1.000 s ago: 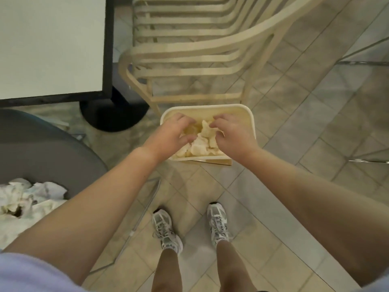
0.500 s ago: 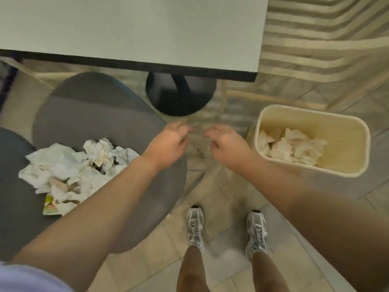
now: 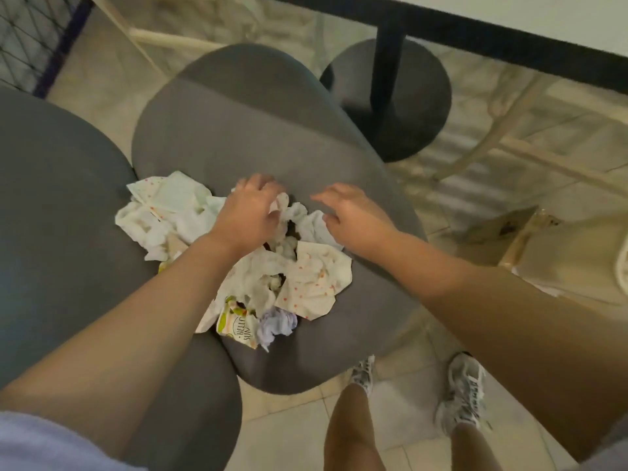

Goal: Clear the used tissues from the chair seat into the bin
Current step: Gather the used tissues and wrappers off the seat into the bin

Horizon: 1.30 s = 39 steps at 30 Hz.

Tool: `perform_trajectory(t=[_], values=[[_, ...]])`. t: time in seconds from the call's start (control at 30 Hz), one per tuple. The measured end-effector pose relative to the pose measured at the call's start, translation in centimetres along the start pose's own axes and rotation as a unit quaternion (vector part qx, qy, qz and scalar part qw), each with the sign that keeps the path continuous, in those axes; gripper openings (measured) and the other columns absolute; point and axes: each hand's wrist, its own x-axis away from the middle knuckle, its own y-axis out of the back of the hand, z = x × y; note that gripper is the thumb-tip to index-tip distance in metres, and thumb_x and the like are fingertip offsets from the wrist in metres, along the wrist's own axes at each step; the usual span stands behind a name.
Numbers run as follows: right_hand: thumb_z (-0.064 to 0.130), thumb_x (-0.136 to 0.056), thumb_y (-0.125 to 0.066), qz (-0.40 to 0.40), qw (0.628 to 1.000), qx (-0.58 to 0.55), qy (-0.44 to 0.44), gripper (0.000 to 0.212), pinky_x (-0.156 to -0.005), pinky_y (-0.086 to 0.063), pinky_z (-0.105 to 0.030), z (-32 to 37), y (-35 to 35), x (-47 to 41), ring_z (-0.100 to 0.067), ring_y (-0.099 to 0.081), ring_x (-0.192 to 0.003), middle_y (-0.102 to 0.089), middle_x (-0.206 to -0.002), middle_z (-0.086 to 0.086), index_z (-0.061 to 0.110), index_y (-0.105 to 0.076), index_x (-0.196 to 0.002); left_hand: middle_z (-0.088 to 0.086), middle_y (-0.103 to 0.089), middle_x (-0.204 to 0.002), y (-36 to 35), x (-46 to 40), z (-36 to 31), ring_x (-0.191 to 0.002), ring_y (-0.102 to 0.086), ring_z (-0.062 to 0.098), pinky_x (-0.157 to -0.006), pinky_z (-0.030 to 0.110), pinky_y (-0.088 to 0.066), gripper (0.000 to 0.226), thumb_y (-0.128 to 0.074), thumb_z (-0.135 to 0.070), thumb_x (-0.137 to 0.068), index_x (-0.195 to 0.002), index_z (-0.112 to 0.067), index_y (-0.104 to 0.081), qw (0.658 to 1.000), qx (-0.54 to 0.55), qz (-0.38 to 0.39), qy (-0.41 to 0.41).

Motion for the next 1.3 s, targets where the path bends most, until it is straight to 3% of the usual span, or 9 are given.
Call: perform_trajectory(t=[0.2,0.4,0.6,0.77,0.97,1.07,1.13,1.2,1.3], values=[[-0.004,-0.088,-0.042,0.055,0.998,0.003,-0.007,0.058,-0.108,-0.036,-0.04,1.9,-3.8,-5.4,-0.024,-0.033,-0.133,-0.036,-0.143,-0.001,0.024,-0.037,-0.139,0.015,-0.001,-0.155,-1.2,-1.0,4.7,-0.141,-0.008,0.038,-0.112,0.05,-0.021,0.094,-0.074,-0.044,-0.07,-0.144,-0.035,-0.017,0.992,0.004,0.102,0.073],[0.013,-0.092,-0.05,0.101,0.992,-0.067,-0.035,0.066,-0.118,-0.021,-0.036,3.7,-5.7,-7.7,-0.025,-0.007,-0.146,0.0,-0.159,-0.006,0.035,-0.019,-0.146,0.014,-0.044,-0.124,-2.4,-2.3,6.7,-0.114,-0.045,0.029,-0.092,0.032,-0.038,0.077,-0.078,-0.041,-0.066,-0.129,-0.019,-0.04,0.99,0.092,0.086,0.067],[0.026,-0.085,-0.065,0.079,0.996,0.006,-0.051,0.053,-0.107,-0.035,-0.04,4.6,-6.9,-8.2,-0.031,-0.034,-0.13,-0.037,-0.136,-0.014,0.016,-0.043,-0.132,0.015,-0.05,-0.125,-1.5,-0.3,8.4,-0.107,-0.05,0.028,-0.085,0.023,-0.036,0.046,-0.067,-0.013,-0.08,-0.124,-0.014,-0.052,0.989,0.139,-0.019,0.054],[0.02,-0.091,-0.055,0.044,0.997,0.062,-0.026,0.038,-0.108,-0.027,-0.038,5.3,-6.1,-7.8,-0.029,-0.037,-0.128,-0.045,-0.133,-0.012,0.018,-0.048,-0.128,0.017,-0.06,-0.107,-0.2,0.4,8.5,-0.075,-0.053,0.02,-0.071,0.024,-0.04,0.035,-0.049,-0.002,-0.088,-0.12,-0.013,-0.056,0.979,0.154,-0.086,0.106],[0.016,-0.088,-0.057,-0.019,1.0,-0.004,0.012,0.038,-0.101,-0.036,-0.035,5.6,-4.3,-6.0,-0.029,-0.037,-0.126,-0.046,-0.131,-0.012,0.015,-0.052,-0.126,0.009,-0.057,-0.125,2.2,0.4,7.4,-0.115,-0.051,0.022,-0.09,0.02,-0.037,0.036,-0.04,0.002,-0.091,-0.119,-0.014,-0.055,0.974,0.156,-0.147,0.078],[0.016,-0.087,-0.059,-0.049,0.998,-0.022,0.018,0.037,-0.092,-0.034,-0.027,5.6,-3.0,-5.1,-0.026,-0.039,-0.123,-0.049,-0.126,-0.011,0.015,-0.055,-0.124,0.008,-0.058,-0.125,3.7,0.4,6.4,-0.12,-0.05,0.023,-0.099,0.026,-0.037,0.035,-0.045,0.004,-0.089,-0.116,-0.012,-0.059,0.971,0.168,-0.16,0.054],[0.016,-0.087,-0.06,-0.069,0.997,-0.027,0.019,0.037,-0.087,-0.032,-0.024,5.5,-2.1,-4.1,-0.025,-0.041,-0.12,-0.051,-0.122,-0.011,0.016,-0.056,-0.124,0.002,-0.058,-0.124,4.8,0.6,5.6,-0.115,-0.052,0.021,-0.098,0.029,-0.042,0.033,-0.051,0.001,-0.088,-0.113,-0.017,-0.061,0.958,0.216,-0.174,0.066],[0.016,-0.085,-0.063,-0.077,0.996,-0.039,0.022,0.038,-0.084,-0.03,-0.022,5.2,-1.4,-3.2,-0.025,-0.043,-0.118,-0.053,-0.12,-0.011,0.015,-0.057,-0.123,-0.007,-0.056,-0.117,5.9,0.7,4.8,-0.094,-0.057,0.011,-0.082,0.016,-0.045,0.031,-0.057,-0.003,-0.087,-0.109,-0.023,-0.062,0.934,0.28,-0.196,0.107],[0.017,-0.083,-0.066,-0.059,0.997,-0.045,0.034,0.036,-0.081,-0.03,-0.022,4.4,-0.8,-1.8,-0.026,-0.047,-0.112,-0.056,-0.114,-0.012,0.014,-0.059,-0.118,-0.008,-0.053,-0.112,7.0,0.7,3.2,-0.086,-0.055,0.004,-0.075,0.013,-0.049,0.027,-0.062,-0.004,-0.084,-0.101,-0.026,-0.059,0.853,0.417,-0.259,0.18]])
